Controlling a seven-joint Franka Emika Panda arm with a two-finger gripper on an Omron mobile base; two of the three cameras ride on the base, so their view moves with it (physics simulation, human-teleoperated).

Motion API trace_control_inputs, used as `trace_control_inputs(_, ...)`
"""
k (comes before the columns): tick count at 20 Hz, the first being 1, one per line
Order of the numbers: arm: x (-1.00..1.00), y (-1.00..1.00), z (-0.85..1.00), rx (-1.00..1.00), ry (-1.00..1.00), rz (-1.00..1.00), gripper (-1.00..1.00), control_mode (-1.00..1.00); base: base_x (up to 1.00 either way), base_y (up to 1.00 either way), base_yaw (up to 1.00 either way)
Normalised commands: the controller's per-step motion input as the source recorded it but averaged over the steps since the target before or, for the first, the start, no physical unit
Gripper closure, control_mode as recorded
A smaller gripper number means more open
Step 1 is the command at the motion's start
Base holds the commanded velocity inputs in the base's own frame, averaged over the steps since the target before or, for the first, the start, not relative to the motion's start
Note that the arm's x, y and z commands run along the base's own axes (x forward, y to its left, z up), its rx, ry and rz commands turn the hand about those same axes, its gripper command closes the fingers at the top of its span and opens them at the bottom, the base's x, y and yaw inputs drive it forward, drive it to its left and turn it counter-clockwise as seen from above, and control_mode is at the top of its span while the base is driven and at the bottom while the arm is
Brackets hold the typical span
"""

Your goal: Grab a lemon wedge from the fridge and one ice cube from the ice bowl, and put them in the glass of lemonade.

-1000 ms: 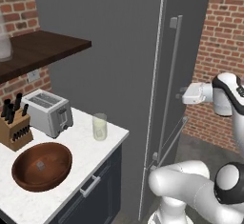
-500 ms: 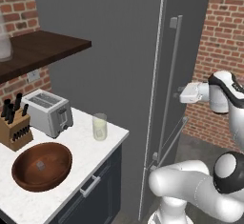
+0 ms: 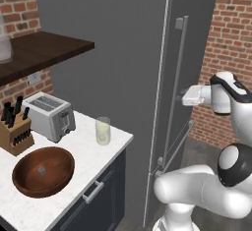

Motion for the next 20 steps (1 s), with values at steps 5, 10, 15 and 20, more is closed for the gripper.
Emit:
trace_control_inputs(5,0.17,0.01,-0.01,0.00,0.00,0.00,-1.00,-1.00,0.00,0.00,0.00)
trace_control_inputs(10,0.05,0.14,0.00,0.00,0.00,0.00,-1.00,-1.00,0.00,0.00,0.00)
trace_control_inputs(15,0.00,0.31,0.00,0.00,0.00,0.00,-1.00,-1.00,0.00,0.00,0.00)
trace_control_inputs(20,0.05,0.24,0.00,0.00,0.00,0.00,-1.00,-1.00,0.00,0.00,0.00)
